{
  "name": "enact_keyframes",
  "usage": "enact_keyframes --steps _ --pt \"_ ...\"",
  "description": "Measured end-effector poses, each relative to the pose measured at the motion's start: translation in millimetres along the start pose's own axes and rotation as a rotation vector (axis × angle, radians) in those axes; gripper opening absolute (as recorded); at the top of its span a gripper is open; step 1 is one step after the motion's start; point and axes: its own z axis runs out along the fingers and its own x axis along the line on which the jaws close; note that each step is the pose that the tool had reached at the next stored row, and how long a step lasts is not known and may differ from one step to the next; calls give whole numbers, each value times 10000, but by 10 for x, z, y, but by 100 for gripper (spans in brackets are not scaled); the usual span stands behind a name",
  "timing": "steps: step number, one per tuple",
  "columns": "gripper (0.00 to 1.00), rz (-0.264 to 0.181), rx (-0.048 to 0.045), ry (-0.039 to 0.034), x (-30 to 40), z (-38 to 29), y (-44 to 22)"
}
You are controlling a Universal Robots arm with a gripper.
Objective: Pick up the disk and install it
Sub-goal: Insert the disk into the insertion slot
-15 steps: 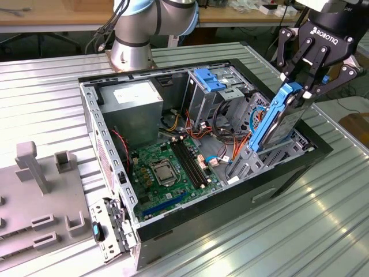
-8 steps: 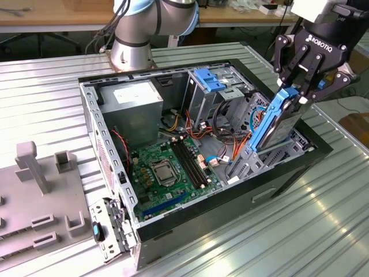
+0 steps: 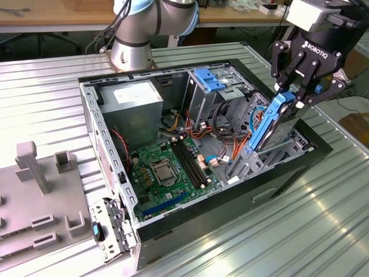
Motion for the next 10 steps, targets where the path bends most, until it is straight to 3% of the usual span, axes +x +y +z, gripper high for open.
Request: enact_keyframes --steps 5,10 --pt "37 -7 -9 1 -11 161 2" --pt "37 -9 -15 2 -19 261 3"
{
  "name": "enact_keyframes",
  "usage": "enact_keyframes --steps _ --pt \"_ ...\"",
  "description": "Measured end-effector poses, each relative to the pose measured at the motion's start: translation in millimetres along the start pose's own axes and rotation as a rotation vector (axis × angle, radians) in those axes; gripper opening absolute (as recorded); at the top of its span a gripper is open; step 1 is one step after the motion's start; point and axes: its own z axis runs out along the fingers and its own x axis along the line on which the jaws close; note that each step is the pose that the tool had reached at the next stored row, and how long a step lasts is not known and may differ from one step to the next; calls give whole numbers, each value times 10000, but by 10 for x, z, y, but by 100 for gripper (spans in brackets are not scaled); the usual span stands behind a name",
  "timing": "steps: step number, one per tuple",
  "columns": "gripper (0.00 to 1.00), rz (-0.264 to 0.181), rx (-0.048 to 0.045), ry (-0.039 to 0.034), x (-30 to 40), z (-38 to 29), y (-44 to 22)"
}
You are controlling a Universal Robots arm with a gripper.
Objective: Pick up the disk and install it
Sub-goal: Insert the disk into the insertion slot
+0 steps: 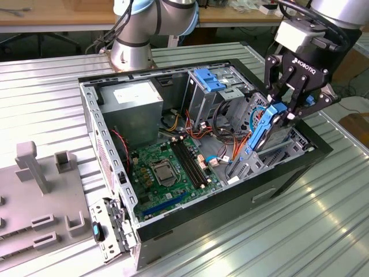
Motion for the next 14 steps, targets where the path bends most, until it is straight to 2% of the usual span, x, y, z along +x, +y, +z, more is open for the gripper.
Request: enact_keyframes --steps 8,9,10,11,14 --pt "38 -2 2 -5 -1 9 -1" --pt "44 -2 1 -5 0 10 -1" --pt "44 -1 0 -2 0 8 -1" --pt "51 -1 0 0 0 8 0" --pt "51 0 0 0 -1 9 0"
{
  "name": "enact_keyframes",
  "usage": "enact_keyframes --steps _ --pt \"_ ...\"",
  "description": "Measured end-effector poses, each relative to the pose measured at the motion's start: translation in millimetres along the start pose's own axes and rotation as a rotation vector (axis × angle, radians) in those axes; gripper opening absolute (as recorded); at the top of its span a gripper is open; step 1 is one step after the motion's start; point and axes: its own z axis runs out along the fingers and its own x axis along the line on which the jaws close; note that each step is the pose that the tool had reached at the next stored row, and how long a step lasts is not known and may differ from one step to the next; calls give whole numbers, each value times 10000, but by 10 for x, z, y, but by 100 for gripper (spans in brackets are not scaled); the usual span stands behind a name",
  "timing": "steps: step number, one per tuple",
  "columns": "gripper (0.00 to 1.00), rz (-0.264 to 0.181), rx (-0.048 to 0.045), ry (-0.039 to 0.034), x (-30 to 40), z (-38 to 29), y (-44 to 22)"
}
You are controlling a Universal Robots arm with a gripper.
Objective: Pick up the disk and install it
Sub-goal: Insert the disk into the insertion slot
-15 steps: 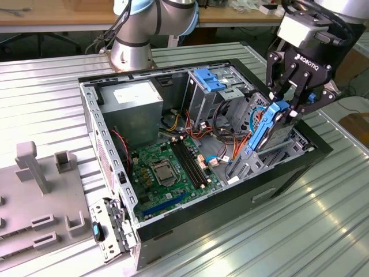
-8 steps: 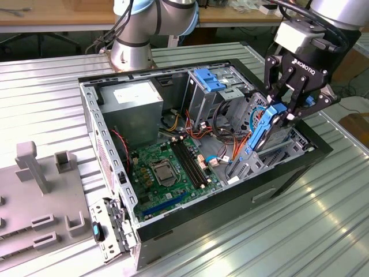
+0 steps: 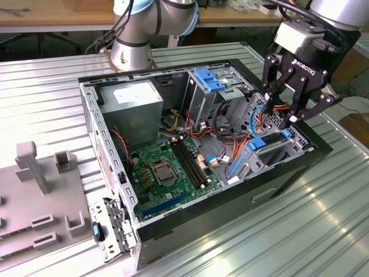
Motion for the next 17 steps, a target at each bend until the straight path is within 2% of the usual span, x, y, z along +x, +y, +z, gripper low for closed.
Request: enact_keyframes --steps 5,8,9,10,11,17 --pt "51 0 0 0 0 2 0" --pt "30 0 0 0 0 3 0" --pt "30 0 0 0 0 3 0" --pt "18 0 0 0 0 4 0" --pt "12 0 0 0 0 4 0" --pt "11 0 0 0 0 5 0"
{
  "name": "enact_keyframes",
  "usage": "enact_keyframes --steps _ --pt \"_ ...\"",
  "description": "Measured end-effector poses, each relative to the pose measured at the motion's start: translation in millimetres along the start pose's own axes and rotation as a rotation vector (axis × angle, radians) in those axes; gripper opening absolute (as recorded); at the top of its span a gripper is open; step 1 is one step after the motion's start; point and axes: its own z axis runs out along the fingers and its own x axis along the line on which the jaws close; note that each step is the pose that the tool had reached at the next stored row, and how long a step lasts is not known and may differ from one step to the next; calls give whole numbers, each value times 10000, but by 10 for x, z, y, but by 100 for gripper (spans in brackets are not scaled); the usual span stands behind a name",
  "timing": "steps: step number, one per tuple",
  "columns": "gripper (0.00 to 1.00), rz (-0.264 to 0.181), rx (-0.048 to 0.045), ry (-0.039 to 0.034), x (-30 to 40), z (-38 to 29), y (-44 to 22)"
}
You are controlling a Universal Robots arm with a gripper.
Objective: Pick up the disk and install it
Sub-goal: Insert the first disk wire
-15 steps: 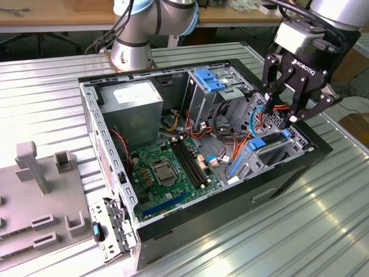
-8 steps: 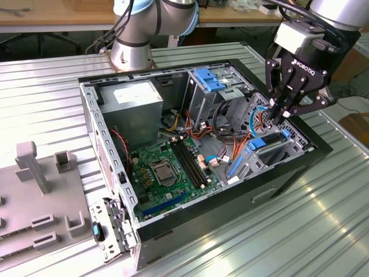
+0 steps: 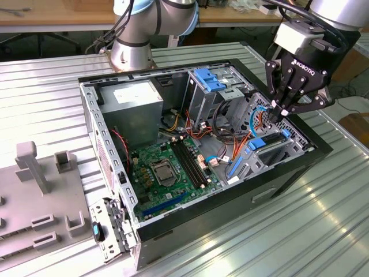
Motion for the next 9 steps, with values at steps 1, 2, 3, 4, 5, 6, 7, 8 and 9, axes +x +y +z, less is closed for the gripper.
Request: enact_keyframes --steps 1,2,3,4,5,6,7,8,9 --pt "11 0 0 0 0 1 0" --pt "11 0 0 0 0 1 0" --pt "11 0 0 0 0 1 0" --pt "11 0 0 0 0 1 0" --pt "11 0 0 0 0 1 0" --pt "11 0 0 0 0 1 0" --pt "11 0 0 0 0 2 0" --pt "11 0 0 0 0 2 0" --pt "11 0 0 0 0 2 0"
